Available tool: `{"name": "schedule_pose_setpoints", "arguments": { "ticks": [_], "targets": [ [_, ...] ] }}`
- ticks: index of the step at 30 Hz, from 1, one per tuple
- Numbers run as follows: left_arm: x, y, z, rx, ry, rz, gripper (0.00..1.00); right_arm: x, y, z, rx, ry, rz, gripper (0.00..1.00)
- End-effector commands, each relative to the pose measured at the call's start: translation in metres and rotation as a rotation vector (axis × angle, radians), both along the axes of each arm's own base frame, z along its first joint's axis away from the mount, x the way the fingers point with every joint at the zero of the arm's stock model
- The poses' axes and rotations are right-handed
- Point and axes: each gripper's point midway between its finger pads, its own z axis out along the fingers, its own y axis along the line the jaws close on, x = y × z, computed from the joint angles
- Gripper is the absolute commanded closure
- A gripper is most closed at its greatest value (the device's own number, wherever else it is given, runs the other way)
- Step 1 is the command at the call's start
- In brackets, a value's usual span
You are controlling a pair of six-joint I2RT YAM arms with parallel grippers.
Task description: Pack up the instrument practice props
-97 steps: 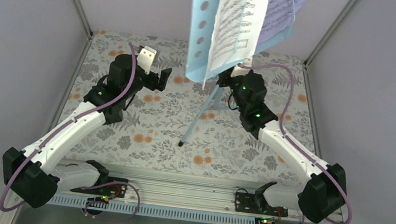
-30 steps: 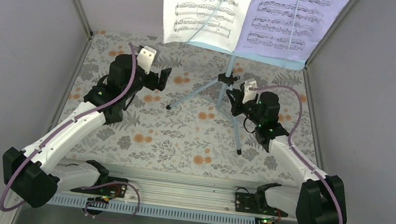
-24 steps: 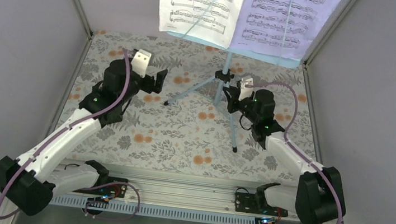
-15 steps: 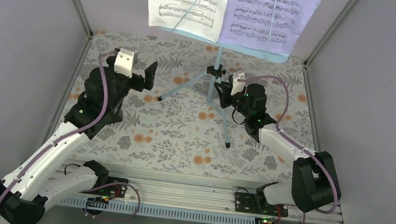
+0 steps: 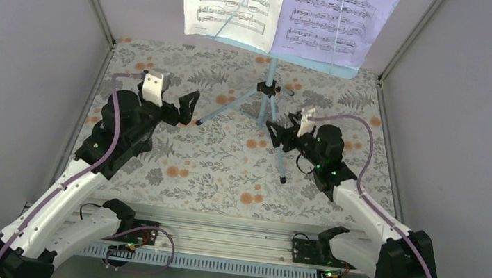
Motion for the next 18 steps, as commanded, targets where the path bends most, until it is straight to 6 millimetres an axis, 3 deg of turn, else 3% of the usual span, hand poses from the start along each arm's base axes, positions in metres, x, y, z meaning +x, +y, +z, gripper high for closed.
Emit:
{"name": "schedule_pose_setpoints", "arguments": {
  "ticks": [1,3,6,13,18],
  "targets": [
    [-0.029,-0.025,0.012,-0.138,0.053,-0.208,0.0,-0.041,0.011,-0.025,0.088,0.122,0.125,0.12],
    [-0.048,-0.044,0.036,-0.19,0.031,-0.376,0.0,-0.056,0.02,-0.021,0.105,0.14,0.203,0.12],
    [-0.061,-0.056,0.07,-0.258,0.03,-0.505,0.0,-0.083,0.039,0.007,0.127,0.105,0.361,0.13],
    [-0.03,-0.027,0.115,-0.288,0.049,-0.386,0.06,-0.132,0.071,0.101,0.122,-0.012,0.612,0.14],
    [-0.012,-0.011,0.131,-0.396,0.081,-0.419,0.13,-0.149,0.068,0.134,0.153,-0.084,0.638,0.14]
  ]
}}
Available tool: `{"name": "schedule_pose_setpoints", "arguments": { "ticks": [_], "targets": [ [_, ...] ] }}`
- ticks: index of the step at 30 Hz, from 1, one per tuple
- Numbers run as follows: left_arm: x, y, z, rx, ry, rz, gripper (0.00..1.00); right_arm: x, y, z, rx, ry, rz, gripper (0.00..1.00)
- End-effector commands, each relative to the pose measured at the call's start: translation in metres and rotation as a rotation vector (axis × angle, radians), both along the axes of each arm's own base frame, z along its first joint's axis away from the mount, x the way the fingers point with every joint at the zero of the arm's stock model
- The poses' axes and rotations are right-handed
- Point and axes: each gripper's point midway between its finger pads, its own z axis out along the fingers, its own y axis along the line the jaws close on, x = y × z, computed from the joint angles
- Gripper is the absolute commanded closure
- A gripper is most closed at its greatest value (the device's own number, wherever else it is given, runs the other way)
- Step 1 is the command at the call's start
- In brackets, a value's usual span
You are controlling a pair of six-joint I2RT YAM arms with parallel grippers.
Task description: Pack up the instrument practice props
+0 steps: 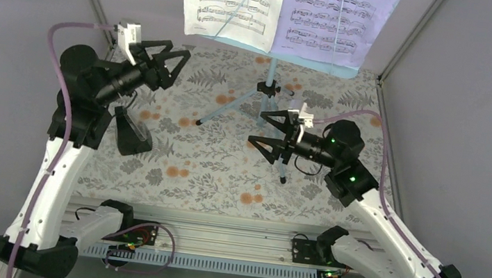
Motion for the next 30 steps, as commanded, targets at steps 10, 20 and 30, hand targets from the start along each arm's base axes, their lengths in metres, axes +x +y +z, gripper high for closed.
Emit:
{"name": "schedule_pose_setpoints", "arguments": {
  "ticks": [10,20,30],
  "targets": [
    [0.031,0.006,-0.007,-0.116,0.162,-0.161,0.43,-0.034,-0.007,0.016,0.031,-0.035,0.077,0.16],
    [0.058,0.006,0.0,-0.054,0.153,-0.132,0.5,-0.036,-0.005,0.014,0.04,-0.038,0.098,0.16],
    [0.077,-0.008,0.005,-0.014,0.146,-0.142,0.5,-0.04,-0.004,0.016,0.044,-0.045,0.111,0.17]
  ]
}}
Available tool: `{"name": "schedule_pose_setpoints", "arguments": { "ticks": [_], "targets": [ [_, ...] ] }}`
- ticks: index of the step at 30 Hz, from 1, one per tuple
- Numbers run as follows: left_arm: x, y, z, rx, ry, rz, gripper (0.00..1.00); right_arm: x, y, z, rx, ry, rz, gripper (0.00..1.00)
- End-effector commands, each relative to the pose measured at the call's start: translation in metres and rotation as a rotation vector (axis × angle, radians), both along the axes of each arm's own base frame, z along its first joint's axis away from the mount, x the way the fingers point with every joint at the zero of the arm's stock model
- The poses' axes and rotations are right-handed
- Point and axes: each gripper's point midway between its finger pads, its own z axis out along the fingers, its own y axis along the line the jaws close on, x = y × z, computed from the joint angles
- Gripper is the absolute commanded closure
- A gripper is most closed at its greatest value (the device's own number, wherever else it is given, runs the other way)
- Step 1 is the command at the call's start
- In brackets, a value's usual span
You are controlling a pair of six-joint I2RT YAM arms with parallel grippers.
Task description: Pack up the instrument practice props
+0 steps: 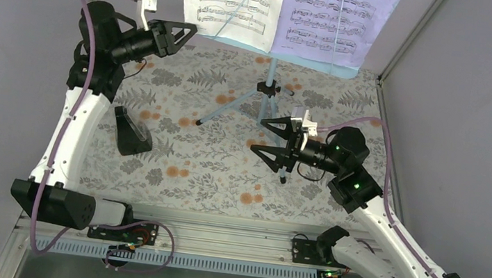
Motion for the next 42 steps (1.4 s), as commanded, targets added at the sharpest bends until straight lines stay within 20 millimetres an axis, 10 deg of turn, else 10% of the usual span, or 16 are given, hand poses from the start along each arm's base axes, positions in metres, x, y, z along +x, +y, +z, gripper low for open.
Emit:
{"name": "schedule_pose_setpoints", "arguments": {
  "ticks": [1,21,29,42],
  "targets": [
    [-0.006,-0.007,0.011,0.025,-0.043,-0.009,0.51,-0.009,0.003,0.004,0.016,-0.004,0.036,0.18],
    [-0.004,-0.03,0.019,0.052,-0.08,-0.033,0.69,0.054,0.023,0.104,0.169,0.07,-0.179,0.37],
    [-0.007,-0.028,0.026,0.081,-0.12,-0.016,0.97,0.071,0.041,0.152,0.367,0.138,-0.165,0.43],
    [-0.012,-0.028,0.018,0.078,-0.108,-0.023,0.98,0.14,0.072,0.193,0.458,0.147,-0.302,0.41]
  ]
}}
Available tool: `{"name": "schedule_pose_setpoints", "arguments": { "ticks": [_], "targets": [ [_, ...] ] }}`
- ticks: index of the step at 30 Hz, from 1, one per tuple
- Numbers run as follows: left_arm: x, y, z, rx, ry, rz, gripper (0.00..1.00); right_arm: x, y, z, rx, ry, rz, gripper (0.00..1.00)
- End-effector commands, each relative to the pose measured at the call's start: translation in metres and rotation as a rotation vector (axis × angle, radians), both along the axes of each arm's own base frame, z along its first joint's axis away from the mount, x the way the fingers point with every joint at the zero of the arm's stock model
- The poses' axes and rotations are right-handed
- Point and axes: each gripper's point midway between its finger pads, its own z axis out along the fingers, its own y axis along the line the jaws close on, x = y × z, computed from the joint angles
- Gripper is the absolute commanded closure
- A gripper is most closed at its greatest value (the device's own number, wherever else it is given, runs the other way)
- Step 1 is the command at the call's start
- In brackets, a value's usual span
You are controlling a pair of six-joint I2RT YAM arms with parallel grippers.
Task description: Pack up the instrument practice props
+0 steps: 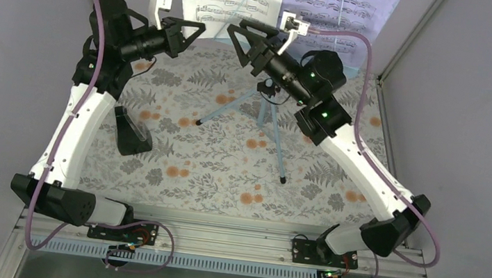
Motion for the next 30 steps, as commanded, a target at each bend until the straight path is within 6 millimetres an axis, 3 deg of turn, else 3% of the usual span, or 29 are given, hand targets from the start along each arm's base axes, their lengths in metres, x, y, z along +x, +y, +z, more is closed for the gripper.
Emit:
{"name": "schedule_pose_setpoints", "arguments": {
  "ticks": [1,10,12,13,14,20,27,29,30],
  "targets": [
    [-0.009,0.002,0.006,0.003,-0.027,0.0,0.98,0.021,0.004,0.019,0.057,-0.005,-0.069,0.41],
    [-0.016,0.005,0.003,0.039,-0.032,0.009,0.98,0.049,0.019,0.034,0.07,-0.029,-0.123,0.44],
    [-0.017,0.004,0.0,0.042,-0.022,0.005,0.98,0.05,0.02,0.037,0.079,-0.063,-0.129,0.62],
    [-0.018,0.005,-0.002,0.042,-0.017,0.007,0.98,0.049,0.02,0.039,0.077,-0.087,-0.136,0.86],
    [-0.018,0.006,-0.003,0.041,-0.01,0.018,0.98,0.05,0.02,0.039,0.073,-0.102,-0.145,0.95],
    [-0.011,0.046,-0.017,0.002,0.035,0.192,0.98,0.055,0.022,0.031,0.034,-0.145,-0.184,0.96],
    [-0.007,0.102,-0.056,-0.079,0.147,0.358,0.98,0.057,0.021,0.024,0.03,-0.123,-0.188,0.96],
    [-0.008,0.115,-0.07,-0.093,0.17,0.4,0.98,0.056,0.02,0.023,0.033,-0.117,-0.189,0.89],
    [-0.008,0.121,-0.078,-0.095,0.182,0.421,0.98,0.055,0.018,0.025,0.038,-0.12,-0.188,0.8]
  ]
}}
